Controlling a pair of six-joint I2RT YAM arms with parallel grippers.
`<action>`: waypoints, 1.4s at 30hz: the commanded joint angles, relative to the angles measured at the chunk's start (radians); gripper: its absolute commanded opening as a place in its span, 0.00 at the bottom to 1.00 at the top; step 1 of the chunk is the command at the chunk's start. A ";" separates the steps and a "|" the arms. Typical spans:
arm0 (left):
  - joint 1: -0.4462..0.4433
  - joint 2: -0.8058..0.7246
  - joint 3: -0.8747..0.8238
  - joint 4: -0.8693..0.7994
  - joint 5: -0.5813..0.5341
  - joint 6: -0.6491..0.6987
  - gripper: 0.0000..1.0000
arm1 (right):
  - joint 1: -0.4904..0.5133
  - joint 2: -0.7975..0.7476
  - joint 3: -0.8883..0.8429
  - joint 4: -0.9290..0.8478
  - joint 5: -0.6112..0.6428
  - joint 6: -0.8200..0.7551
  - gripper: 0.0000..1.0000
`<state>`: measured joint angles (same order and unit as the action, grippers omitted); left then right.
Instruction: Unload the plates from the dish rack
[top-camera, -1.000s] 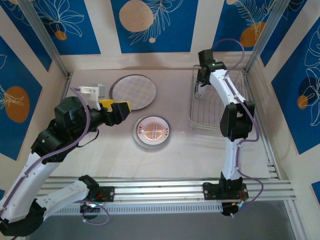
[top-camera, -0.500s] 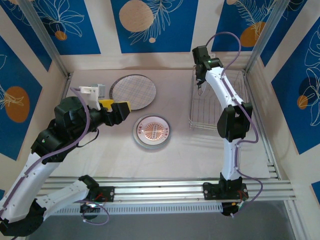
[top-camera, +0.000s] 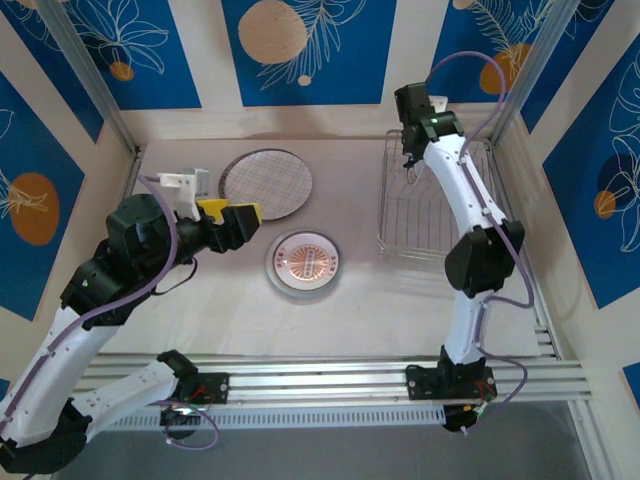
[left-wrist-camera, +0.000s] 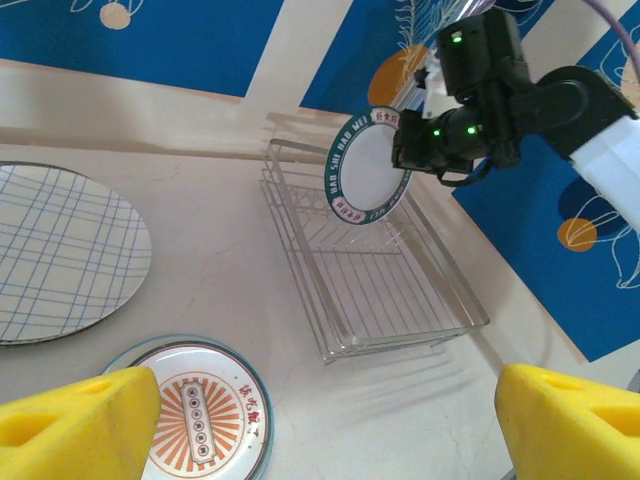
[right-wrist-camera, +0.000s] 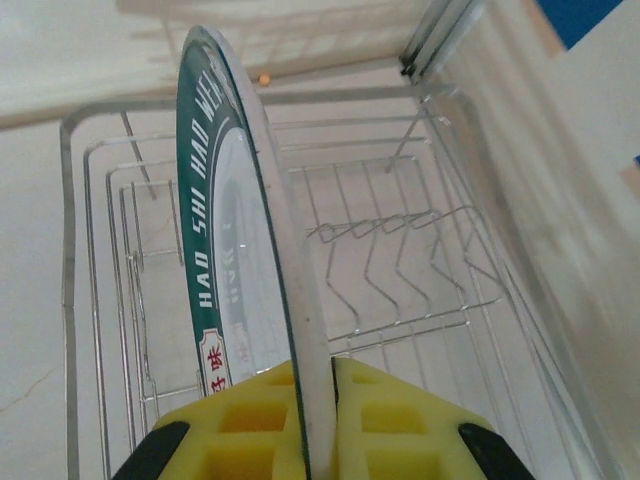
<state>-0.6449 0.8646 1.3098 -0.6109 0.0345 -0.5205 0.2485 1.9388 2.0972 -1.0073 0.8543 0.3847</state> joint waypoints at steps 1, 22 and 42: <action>-0.004 -0.009 -0.004 0.047 0.040 -0.015 0.87 | 0.008 -0.105 -0.032 -0.013 0.042 0.045 0.00; -0.004 0.042 -0.086 0.130 0.189 -0.167 0.88 | 0.121 -0.555 -0.287 -0.148 -0.135 0.213 0.00; -0.005 0.121 -0.355 0.372 0.393 -0.484 0.81 | 0.125 -0.908 -0.691 0.069 -0.689 0.384 0.00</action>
<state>-0.6456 0.9733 1.0008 -0.3496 0.3683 -0.9112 0.3828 1.0626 1.4357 -1.0409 0.2974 0.7139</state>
